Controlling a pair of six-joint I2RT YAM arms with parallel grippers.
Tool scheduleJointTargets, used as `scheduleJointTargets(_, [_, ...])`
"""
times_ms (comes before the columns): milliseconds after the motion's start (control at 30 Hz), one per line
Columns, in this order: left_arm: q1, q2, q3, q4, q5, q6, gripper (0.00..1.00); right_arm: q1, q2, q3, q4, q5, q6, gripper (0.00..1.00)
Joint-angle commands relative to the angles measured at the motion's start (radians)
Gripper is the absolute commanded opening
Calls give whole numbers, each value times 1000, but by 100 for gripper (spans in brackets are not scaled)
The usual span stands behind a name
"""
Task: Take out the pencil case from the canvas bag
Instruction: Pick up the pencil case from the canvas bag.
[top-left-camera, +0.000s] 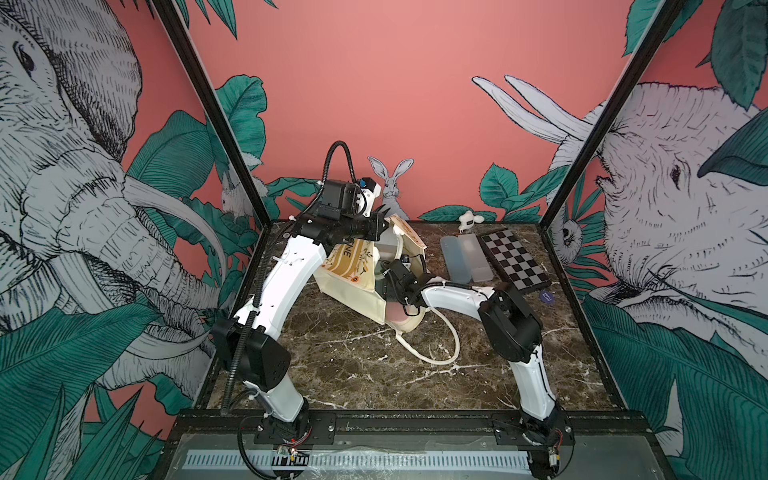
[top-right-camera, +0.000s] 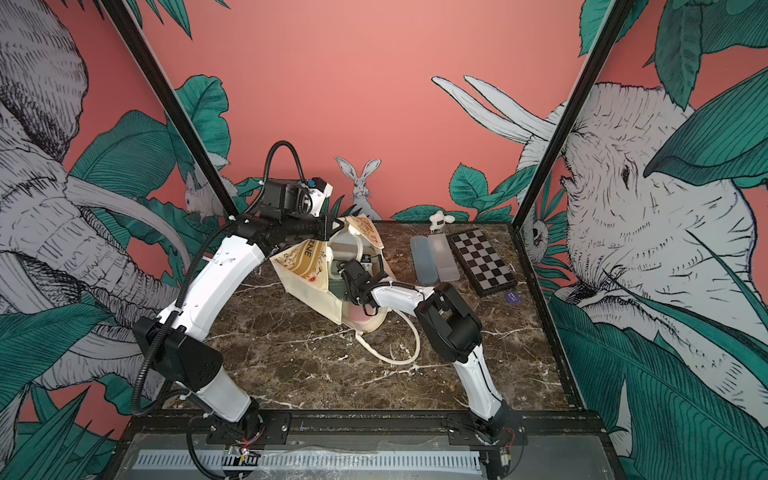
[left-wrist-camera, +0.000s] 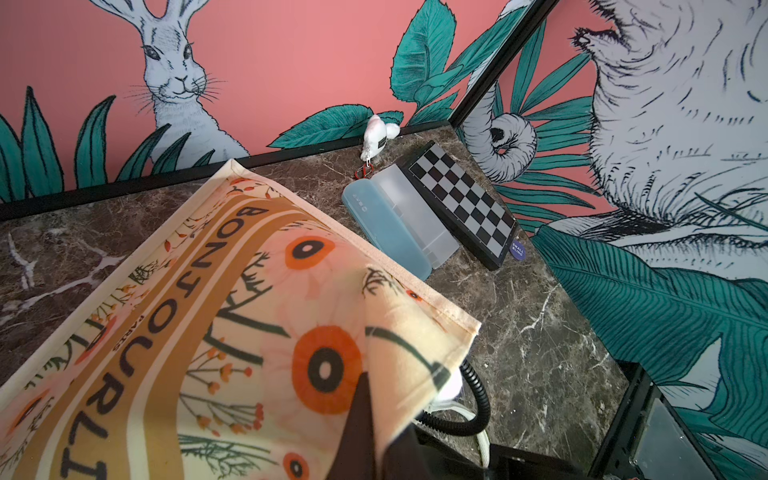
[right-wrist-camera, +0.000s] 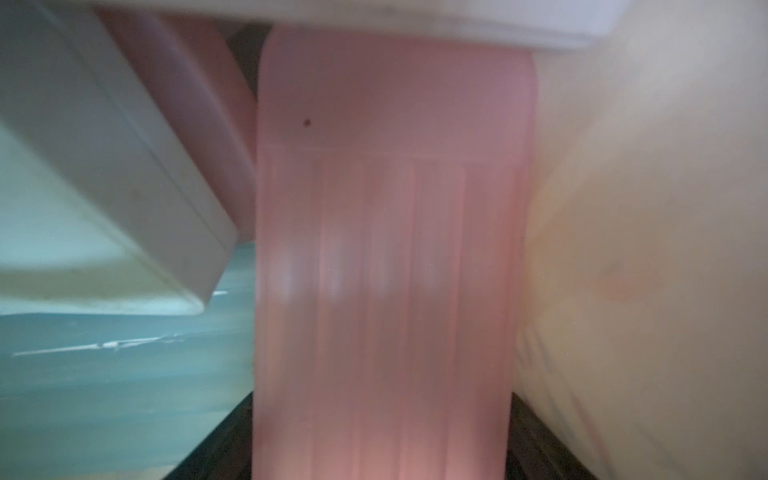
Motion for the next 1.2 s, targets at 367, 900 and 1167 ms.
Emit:
scheduleJointTargets(367, [-5, -118, -11, 128, -46, 8, 0, -100, -253, -263, 98, -324, -77, 71])
scheduleJointTargets(900, [-5, -88, -24, 120, -1, 23, 0, -102, -386, -373, 286, -499, -76, 68])
scheduleJointTargets(1167, [-5, -83, -56, 130, 12, 21, 0, -111, -412, -301, 146, -432, -54, 67])
